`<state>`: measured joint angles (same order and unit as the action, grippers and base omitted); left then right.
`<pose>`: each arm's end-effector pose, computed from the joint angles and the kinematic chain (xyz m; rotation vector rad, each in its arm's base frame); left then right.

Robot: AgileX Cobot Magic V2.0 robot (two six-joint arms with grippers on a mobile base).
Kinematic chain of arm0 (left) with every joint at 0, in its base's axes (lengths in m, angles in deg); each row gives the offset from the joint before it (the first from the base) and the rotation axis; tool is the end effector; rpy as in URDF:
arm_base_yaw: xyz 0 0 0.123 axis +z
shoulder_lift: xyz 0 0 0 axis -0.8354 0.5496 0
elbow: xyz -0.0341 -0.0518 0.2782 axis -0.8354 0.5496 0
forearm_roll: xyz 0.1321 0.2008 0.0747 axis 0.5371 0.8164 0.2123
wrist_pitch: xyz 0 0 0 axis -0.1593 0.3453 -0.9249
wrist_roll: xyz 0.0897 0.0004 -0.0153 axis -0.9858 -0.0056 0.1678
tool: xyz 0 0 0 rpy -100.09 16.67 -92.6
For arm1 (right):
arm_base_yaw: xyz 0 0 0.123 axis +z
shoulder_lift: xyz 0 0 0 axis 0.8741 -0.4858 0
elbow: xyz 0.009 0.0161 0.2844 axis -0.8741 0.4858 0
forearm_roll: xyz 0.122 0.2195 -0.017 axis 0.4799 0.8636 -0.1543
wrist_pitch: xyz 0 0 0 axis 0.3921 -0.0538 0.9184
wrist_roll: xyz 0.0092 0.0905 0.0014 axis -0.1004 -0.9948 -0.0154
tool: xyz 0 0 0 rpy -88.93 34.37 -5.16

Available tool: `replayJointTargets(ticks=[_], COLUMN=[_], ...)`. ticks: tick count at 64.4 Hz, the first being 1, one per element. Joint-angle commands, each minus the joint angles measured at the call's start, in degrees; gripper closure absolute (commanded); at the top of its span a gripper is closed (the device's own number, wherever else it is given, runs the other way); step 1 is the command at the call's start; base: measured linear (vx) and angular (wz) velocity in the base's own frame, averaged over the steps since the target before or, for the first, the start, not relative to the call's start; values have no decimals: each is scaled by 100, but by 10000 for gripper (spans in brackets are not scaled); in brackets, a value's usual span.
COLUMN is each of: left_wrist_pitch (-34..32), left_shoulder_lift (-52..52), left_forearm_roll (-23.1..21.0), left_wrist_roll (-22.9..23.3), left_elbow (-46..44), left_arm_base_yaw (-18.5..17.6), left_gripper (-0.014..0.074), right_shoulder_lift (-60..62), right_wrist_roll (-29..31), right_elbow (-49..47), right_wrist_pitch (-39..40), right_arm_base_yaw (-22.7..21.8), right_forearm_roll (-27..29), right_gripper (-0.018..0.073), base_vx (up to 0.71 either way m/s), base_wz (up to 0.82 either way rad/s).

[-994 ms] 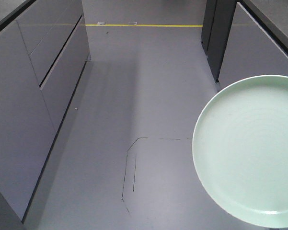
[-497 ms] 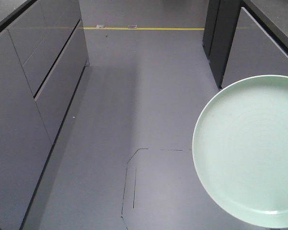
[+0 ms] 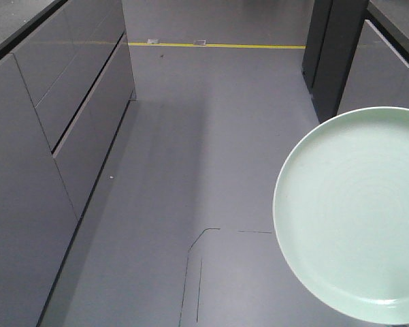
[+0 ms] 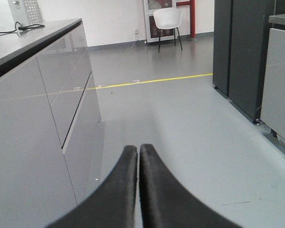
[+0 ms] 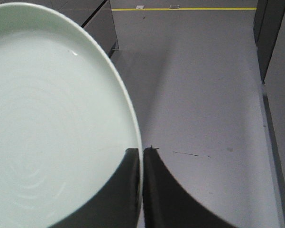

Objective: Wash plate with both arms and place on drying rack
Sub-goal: 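Drive down the aisle holding the plate in the right gripper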

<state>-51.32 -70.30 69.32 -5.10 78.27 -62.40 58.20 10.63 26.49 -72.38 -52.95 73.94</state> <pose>0.0560 -0.0061 0.1918 0.0854 1.6477 -0.0811 0.0717 0.0165 0.3688 -0.1114 1.9955 0.2087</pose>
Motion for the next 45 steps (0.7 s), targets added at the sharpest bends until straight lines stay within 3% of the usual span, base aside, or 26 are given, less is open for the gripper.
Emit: replayJointTargets(ticks=[1,45], left_wrist_pitch=[-425,-425], left_shoulder_lift=[-85,-85], left_forearm_roll=[-23,-23], left_wrist_roll=[58,58], left_elbow=[162,162], left_arm_base_yaw=[5,5], left_gripper=[593,593], right_shoulder_lift=[-40,-40], right_wrist_roll=[44,44], right_elbow=[-144,-144], right_wrist_pitch=[432,432], right_arm_base_yaw=[-24,-24], right_forearm_roll=[5,5], right_gripper=[563,563], base_vx=[21,21], base_wz=[8,6])
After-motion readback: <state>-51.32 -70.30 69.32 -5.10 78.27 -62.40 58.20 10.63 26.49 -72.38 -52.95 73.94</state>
